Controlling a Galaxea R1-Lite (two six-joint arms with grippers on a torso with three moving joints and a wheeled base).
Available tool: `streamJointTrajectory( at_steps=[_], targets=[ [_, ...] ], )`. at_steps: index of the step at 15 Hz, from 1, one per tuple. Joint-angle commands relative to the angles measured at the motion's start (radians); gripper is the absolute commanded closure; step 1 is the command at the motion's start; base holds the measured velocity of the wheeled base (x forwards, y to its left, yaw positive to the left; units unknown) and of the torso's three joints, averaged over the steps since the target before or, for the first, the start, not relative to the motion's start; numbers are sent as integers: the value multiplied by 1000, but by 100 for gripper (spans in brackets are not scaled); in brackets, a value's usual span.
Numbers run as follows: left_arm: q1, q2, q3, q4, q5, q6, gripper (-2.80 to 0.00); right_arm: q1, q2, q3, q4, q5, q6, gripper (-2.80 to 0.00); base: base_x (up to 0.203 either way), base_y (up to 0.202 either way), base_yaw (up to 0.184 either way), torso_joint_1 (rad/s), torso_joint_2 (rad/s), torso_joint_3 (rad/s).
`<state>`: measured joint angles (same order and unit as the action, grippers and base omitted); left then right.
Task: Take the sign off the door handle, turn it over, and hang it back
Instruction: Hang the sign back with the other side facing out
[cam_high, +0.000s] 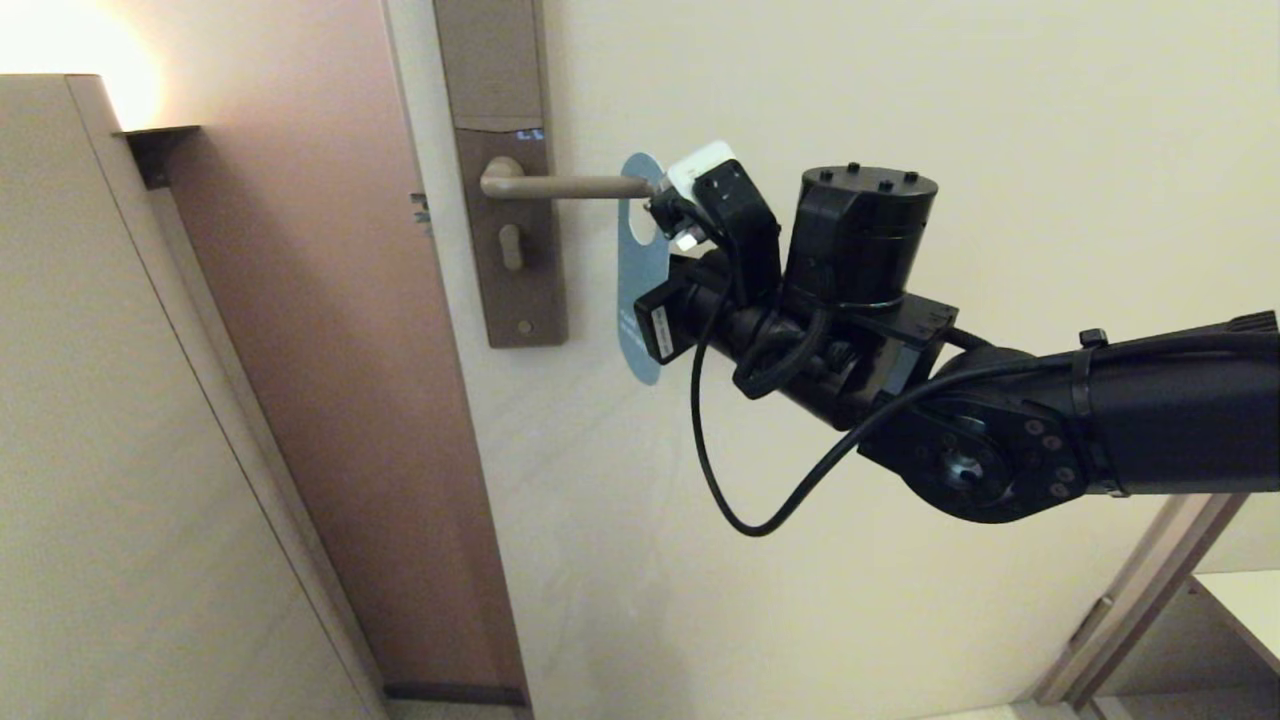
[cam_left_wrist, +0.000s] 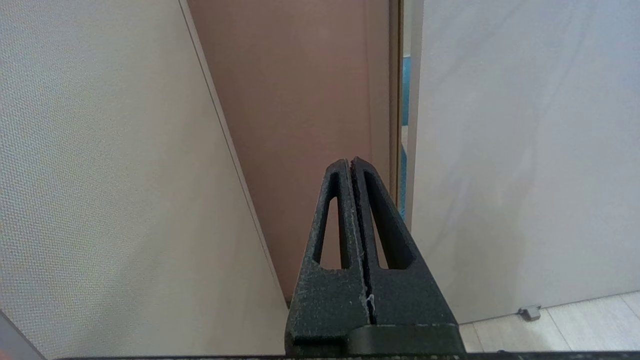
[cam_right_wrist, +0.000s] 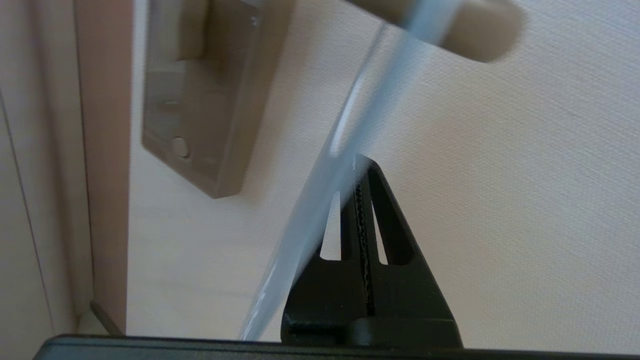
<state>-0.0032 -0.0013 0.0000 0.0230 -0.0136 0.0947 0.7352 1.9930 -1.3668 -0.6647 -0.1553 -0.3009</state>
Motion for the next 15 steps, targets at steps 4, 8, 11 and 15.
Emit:
streamJointTrajectory(
  at_steps=[4, 8, 11, 15],
  targets=[
    [0, 1, 0, 0, 0, 0, 0, 23, 12, -18, -4, -1, -12, 0, 0, 0, 0, 0, 0, 0],
    [0, 1, 0, 0, 0, 0, 0, 42, 21, -47, -3, -3, -36, 0, 0, 0, 0, 0, 0, 0],
    [0, 1, 0, 0, 0, 0, 0, 52, 21, -48, -3, -3, -37, 0, 0, 0, 0, 0, 0, 0],
    [0, 1, 0, 0, 0, 0, 0, 72, 21, -49, -3, -4, -37, 0, 0, 0, 0, 0, 0, 0]
  ],
)
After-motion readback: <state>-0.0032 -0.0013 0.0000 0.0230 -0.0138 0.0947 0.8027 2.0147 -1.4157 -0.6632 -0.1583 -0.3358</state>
